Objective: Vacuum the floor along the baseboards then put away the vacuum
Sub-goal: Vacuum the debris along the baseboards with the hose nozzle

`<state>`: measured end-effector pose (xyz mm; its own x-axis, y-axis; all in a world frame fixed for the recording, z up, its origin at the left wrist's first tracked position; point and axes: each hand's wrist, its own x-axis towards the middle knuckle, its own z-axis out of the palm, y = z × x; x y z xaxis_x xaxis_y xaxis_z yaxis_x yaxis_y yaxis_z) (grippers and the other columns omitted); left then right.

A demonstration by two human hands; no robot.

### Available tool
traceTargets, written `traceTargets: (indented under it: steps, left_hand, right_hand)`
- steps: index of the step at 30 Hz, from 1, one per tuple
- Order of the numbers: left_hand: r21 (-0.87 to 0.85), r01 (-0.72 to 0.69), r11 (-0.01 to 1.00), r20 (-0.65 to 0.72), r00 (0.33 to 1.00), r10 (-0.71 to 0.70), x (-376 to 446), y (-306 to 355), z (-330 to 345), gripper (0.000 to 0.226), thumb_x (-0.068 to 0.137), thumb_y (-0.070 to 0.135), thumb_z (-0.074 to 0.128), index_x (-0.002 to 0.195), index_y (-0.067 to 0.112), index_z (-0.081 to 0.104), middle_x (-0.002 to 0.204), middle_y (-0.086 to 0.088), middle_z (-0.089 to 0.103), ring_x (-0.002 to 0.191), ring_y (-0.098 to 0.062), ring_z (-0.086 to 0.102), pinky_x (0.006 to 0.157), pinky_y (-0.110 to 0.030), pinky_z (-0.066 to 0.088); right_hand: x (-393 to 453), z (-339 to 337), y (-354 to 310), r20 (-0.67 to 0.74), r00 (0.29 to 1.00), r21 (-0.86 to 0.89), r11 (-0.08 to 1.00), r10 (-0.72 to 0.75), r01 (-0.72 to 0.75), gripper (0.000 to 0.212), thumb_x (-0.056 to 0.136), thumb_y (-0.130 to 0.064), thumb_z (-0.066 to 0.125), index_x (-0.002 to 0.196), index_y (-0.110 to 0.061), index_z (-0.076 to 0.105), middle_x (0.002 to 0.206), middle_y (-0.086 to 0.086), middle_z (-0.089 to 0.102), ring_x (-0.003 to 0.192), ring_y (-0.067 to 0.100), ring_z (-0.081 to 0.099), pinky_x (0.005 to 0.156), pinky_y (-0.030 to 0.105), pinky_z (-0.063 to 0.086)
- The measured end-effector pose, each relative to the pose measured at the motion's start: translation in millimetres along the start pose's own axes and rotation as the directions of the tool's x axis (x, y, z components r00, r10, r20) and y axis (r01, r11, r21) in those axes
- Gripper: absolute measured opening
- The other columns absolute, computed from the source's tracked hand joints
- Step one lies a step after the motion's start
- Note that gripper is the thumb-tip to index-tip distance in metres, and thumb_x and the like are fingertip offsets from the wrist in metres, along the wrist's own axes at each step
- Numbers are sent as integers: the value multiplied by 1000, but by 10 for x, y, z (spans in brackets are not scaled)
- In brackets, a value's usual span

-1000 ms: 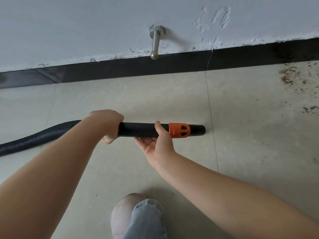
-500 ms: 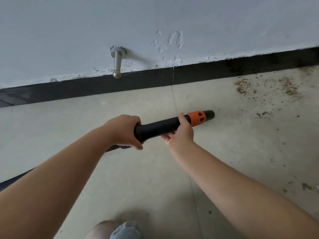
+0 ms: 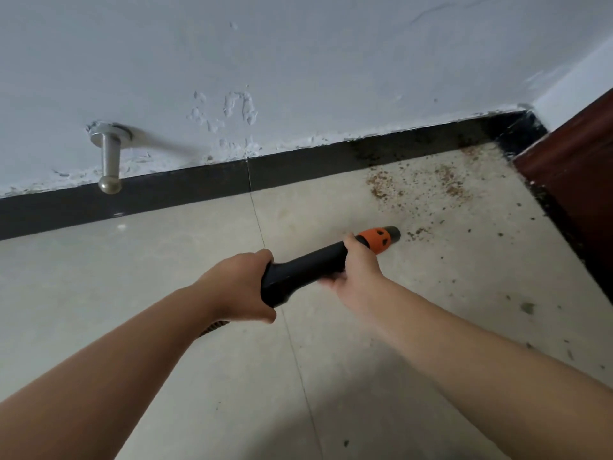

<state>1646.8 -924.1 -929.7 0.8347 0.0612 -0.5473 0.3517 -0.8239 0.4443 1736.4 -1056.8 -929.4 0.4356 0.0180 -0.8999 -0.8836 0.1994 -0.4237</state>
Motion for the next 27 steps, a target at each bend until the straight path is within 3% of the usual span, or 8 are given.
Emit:
traceTargets:
  steps: [3,13,18,24,27]
  left_hand:
    - [7,-43,999,1,999,43,82,124,30,39,67,28,71,92,23,42,79,10,50,69,-8,50,59,-23,43]
    - [-57,-50,997,-89,995,45,304,771,355,38,73,35,65,91,22,34,80,8,42,72,-13,49,59,-23,39]
    - [-60,13,998,-111,994,-19,453,1059,431,41,74,38,65,94,21,33,89,5,45,76,-14,50,61,-26,42]
    - [-33,60,998,-207,976,-66,494,1067,478,39,76,39,64,93,21,34,79,8,41,67,-11,47,50,-21,36]
    - [-62,85,994,-244,965,-98,460,1049,512,37,76,37,63,93,20,36,76,9,40,68,-12,48,50,-21,34]
  right_hand:
    - [8,-120,-106,-14,1000,-60,998,-6,5,47,96,-32,50,131,-4,36,121,20,53,112,39,55,72,45,48]
    - [220,-497,-507,-114,990,-223,973,-85,58,49,96,-33,49,137,-10,35,133,16,47,117,34,51,79,45,48]
    - [408,-644,-770,-84,988,-271,957,-129,102,41,94,-27,54,129,-10,41,118,12,50,103,29,52,58,37,47]
    - [615,-618,-674,-69,985,-122,982,-156,147,51,90,-30,58,132,-12,37,115,14,55,103,33,58,89,46,51]
    - [617,-546,-635,-56,985,-135,979,-164,155,52,89,-32,58,132,-13,37,117,15,56,104,35,59,91,48,50]
